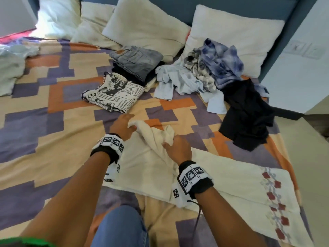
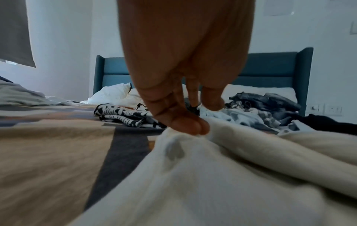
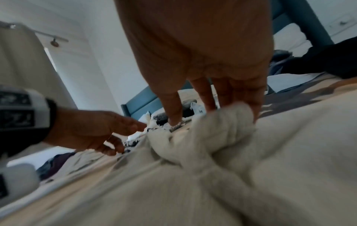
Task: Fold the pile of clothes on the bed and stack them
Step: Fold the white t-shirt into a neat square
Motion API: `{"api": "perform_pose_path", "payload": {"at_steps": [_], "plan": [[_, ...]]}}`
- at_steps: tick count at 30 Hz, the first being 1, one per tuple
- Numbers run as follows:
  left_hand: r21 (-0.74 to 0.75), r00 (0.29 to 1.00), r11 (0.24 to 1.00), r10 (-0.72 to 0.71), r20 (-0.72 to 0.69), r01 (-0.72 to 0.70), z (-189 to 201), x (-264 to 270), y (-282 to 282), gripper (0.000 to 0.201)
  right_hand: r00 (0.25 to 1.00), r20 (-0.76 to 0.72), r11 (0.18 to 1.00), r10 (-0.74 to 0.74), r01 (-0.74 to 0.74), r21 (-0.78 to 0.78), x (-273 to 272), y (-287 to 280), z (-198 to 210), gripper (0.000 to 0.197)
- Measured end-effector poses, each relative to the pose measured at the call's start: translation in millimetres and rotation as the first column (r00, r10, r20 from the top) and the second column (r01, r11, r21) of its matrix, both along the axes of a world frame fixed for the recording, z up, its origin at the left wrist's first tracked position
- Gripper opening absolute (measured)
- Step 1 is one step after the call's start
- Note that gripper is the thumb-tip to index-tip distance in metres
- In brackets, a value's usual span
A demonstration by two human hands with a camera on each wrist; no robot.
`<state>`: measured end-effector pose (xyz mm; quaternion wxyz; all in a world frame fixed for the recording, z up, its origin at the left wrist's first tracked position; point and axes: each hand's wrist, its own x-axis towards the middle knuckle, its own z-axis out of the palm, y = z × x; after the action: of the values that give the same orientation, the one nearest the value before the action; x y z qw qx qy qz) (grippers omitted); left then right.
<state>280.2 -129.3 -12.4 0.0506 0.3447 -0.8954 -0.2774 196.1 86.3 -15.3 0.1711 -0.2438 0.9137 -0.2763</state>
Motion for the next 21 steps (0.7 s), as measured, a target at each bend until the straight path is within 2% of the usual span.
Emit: {"api": "perform_pose_path", "payload": {"at_steps": [2,4,5,7,8,9,11,13,14,15,17,19,21], "plan": [[0.095,0.996,0.993,-0.078,0.038,0.075,-4.9,-9.6,-0.3,0.058,0.999,0.032,0.995,-0.026,0.023,0.095,-0.3,-4.6,-10.3,0.045],[0.170,0.988,0.979,-0.127,0.083,0.112,-9.9,-16.9,2.2,0.063,0.996,0.010,0.995,-0.091,0.091,0.031,-3.5,-3.6,-17.2,0.027],[0.170,0.984,0.979,-0.137,0.116,0.116,-12.5,-19.4,0.4,0.065,0.992,0.029,0.989,-0.124,0.126,-0.082,-6.3,-1.6,-20.1,0.015],[0.127,0.978,0.982,-0.154,0.138,0.137,-12.8,-20.5,-5.9,0.063,0.983,0.117,0.923,-0.141,0.173,-0.344,-7.7,6.7,-19.7,0.018],[0.098,0.983,0.985,-0.153,0.105,0.142,-13.6,-17.9,-10.8,0.056,0.977,0.170,0.873,-0.130,0.195,-0.448,-5.5,12.2,-16.1,0.017],[0.080,0.988,0.986,-0.148,0.053,0.144,-12.7,-13.3,-14.3,0.047,0.970,0.220,0.826,-0.099,0.204,-0.526,-1.7,17.6,-11.1,0.015],[0.067,0.995,0.993,-0.099,-0.023,0.101,-14.7,0.1,-24.2,0.031,0.969,0.245,0.770,0.015,0.145,-0.621,10.6,30.9,-5.6,0.032],[0.051,0.999,0.998,-0.033,-0.033,0.034,-11.1,14.6,-29.5,0.019,0.973,0.129,0.750,0.192,-0.061,-0.659,26.5,46.0,-1.8,0.034],[0.020,0.999,0.999,-0.036,-0.018,0.037,-8.9,22.7,-30.9,0.014,0.955,0.019,0.749,0.297,-0.221,-0.625,34.4,52.9,-3.1,0.031],[0.008,0.999,0.999,-0.037,-0.008,0.037,-8.8,30.3,-33.6,0.020,0.912,-0.080,0.739,0.403,-0.376,-0.560,41.5,59.0,-6.6,0.033],[-0.041,0.997,0.996,-0.073,-0.001,0.073,-10.8,41.8,-40.3,0.036,0.805,-0.101,0.735,0.585,-0.579,-0.352,52.9,67.7,-15.1,0.039],[0.018,0.998,0.998,-0.061,0.010,0.061,-11.0,48.9,-43.6,0.038,0.747,-0.049,0.743,0.663,-0.664,-0.086,60.4,71.7,-20.4,0.043],[0.059,0.997,0.996,-0.074,0.021,0.073,-8.5,52.7,-41.8,0.037,0.745,-0.116,0.754,0.657,-0.652,0.084,67.5,70.7,-23.8,0.049]]}}
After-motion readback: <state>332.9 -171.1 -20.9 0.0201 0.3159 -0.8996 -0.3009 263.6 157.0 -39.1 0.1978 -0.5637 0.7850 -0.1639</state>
